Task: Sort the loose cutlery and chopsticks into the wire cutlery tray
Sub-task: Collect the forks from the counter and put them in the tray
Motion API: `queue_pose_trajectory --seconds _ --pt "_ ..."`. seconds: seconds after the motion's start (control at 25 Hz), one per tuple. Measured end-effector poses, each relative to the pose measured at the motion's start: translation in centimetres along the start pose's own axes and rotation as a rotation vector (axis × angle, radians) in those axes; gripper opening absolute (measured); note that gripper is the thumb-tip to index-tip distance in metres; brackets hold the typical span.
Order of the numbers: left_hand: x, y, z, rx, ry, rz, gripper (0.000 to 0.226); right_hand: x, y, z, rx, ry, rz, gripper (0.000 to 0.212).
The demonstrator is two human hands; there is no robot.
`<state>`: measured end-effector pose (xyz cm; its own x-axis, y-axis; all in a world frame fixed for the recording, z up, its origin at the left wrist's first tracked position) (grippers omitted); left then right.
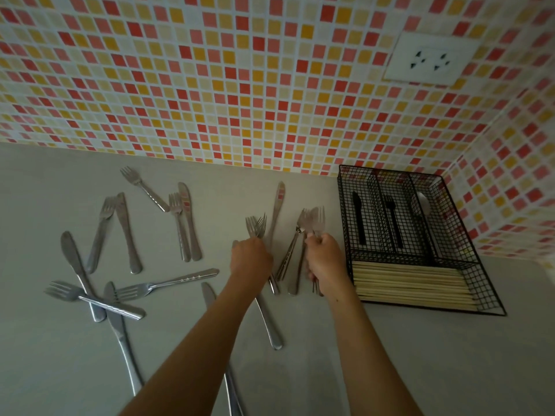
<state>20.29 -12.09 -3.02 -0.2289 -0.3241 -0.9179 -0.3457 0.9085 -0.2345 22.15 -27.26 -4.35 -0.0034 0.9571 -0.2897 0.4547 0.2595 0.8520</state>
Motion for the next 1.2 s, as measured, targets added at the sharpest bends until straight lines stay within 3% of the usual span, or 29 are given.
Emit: queue_pose_trajectory --seconds 0.08,0.24,0.52,0.72,0.88,1.0,1.12,1.2 --pt "0.1 0.0 0.1 -0.019 0.019 -0.027 0.024 -0.1 0.5 -0.4 -0.095 -0.088 -0.220 0.039" --pt "-0.5 0.5 0.2 -0.059 0.046 -0.130 0.026 1.0 2.1 -1.0 -0.183 -0.207 -0.515 0.036" --pt "-3.0 3.9 -1.8 -0.139 -0.094 -0.458 0.026 2.9 2.1 -0.9 -0.176 -0.249 -0.626 0.027" --pt "-3.3 7.0 -5.1 -0.123 -0.124 -0.672 0.008 3.6 3.4 -1.3 -0.198 -0.155 -0.667 0.032" --pt "-3.2 10.4 -7.2 -0.213 -0.155 -0.924 0.019 5.2 4.9 -2.6 -0.214 -0.098 -0.548 0.035" --pt "-2.3 14.1 -8.8 -0.360 -0.194 -1.138 0.022 8.2 5.1 -4.5 -0.248 0.053 -0.464 0.036" --pt "-2.0 18.6 -10.3 -0.452 -0.365 -1.019 0.014 12.2 4.9 -6.9 -0.254 0.276 -0.373 0.050" --pt "-2.2 21.7 -11.5 -0.556 -0.449 -0.837 0.025 14.7 4.8 -8.5 -0.296 0.404 -0.439 0.053"
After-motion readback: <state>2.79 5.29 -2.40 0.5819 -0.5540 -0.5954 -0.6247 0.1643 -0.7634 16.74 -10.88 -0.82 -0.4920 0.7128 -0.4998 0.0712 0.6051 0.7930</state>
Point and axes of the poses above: each hand's wrist, its own z-axis towards the middle knuckle, its own x-axis out of the palm, y = z × x, the point moved 7 cm from there along z, towards the middle knuckle, and after that the axes turned 5 degrees about z, right-handed, at the moved point
